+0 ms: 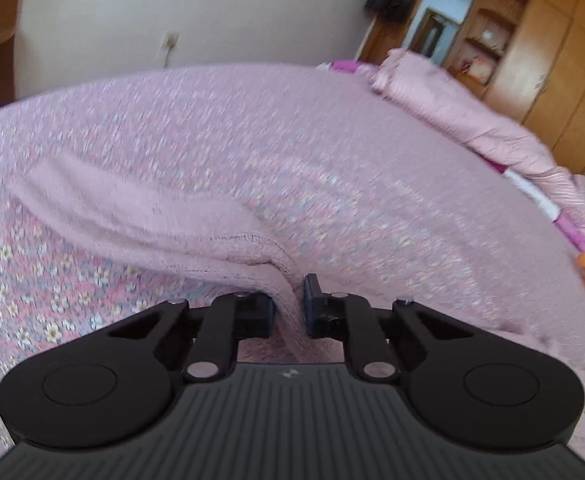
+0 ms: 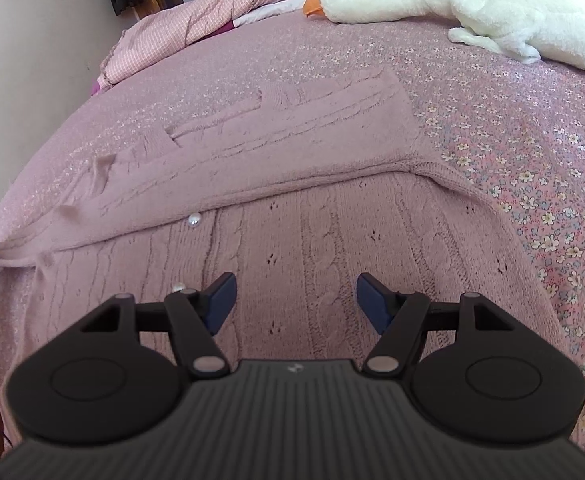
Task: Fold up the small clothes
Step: 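Grasp the sleeve end with the left gripper and lift it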
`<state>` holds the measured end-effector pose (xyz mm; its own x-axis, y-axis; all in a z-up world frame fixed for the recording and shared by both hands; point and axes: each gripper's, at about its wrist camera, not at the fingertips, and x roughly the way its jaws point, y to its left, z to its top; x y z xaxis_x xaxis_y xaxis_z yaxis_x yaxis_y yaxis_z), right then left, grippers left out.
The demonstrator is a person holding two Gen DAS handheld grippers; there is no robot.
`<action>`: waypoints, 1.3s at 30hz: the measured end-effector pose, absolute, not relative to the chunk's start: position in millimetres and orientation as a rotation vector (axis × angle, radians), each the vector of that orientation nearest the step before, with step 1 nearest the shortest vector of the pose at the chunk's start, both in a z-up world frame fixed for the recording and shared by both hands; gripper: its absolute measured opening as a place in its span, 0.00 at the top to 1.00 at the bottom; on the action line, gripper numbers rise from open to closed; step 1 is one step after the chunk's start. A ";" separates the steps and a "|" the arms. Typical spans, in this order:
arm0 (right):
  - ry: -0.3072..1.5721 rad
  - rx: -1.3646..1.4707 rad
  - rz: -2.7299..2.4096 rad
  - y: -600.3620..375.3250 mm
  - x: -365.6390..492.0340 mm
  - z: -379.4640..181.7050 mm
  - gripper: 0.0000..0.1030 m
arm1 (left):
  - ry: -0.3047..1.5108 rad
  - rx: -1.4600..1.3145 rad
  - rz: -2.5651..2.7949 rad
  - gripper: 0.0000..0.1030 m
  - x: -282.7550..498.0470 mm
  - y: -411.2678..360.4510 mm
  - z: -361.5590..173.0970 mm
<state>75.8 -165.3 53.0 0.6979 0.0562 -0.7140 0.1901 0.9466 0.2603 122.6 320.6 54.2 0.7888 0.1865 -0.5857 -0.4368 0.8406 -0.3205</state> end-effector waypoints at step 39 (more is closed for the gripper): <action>0.718 0.409 -0.087 -209.6 59.8 52.4 0.34 | 0.578 0.040 -0.284 0.83 105.8 -28.3 58.3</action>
<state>59.8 -209.6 52.4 0.7532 0.0611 -0.6550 0.2158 0.9176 0.3338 105.8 -28.3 58.3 0.7995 -0.2534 -0.5446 0.2756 0.9603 -0.0423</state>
